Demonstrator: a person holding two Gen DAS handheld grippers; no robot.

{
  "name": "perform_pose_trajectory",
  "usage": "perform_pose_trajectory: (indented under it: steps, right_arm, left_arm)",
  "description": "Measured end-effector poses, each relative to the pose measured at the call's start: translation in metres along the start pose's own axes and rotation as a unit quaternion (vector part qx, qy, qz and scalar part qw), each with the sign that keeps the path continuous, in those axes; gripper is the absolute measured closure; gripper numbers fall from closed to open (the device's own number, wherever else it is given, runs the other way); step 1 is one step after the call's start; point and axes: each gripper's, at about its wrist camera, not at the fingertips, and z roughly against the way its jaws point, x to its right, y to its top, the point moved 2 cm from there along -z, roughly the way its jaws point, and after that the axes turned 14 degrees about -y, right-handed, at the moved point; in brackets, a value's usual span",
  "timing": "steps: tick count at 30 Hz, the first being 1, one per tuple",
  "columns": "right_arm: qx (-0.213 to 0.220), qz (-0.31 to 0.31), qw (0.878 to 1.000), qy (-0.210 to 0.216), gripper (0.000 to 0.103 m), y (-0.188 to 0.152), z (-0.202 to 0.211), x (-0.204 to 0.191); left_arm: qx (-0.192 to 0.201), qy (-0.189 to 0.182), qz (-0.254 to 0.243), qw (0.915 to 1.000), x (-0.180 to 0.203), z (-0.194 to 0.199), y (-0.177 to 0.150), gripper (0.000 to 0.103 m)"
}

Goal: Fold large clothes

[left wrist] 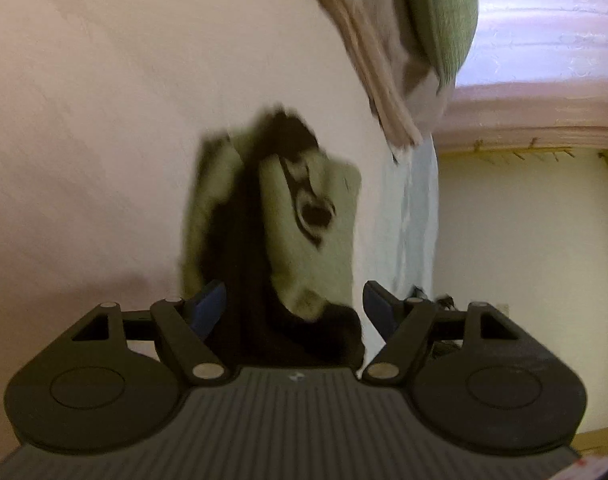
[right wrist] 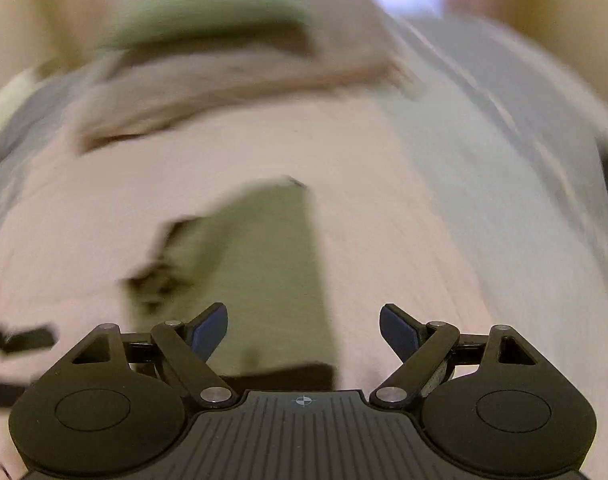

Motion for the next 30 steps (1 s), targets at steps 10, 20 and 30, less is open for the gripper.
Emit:
perform_pose_trajectory:
  steps: [10,20,30]
  right_arm:
    - [-0.113,-0.181,0.974,0.070,0.035,-0.017,-0.068,0.053]
    - [-0.126,-0.085,0.988,0.018,0.039,-0.002,-0.099,0.031]
    - [-0.060,0.064,0.996,0.026,0.059,-0.001,-0.064,-0.027]
  left_arm:
    - [0.020,0.001,0.099,0.9949,-0.035,-0.036,-0.007,0.033]
    - [-0.008,0.030,0.037,0.9989,-0.023,-0.073,0.015,0.056]
    - [0.059,0.026,-0.080,0.9947,0.006,-0.021,0.007,0.090]
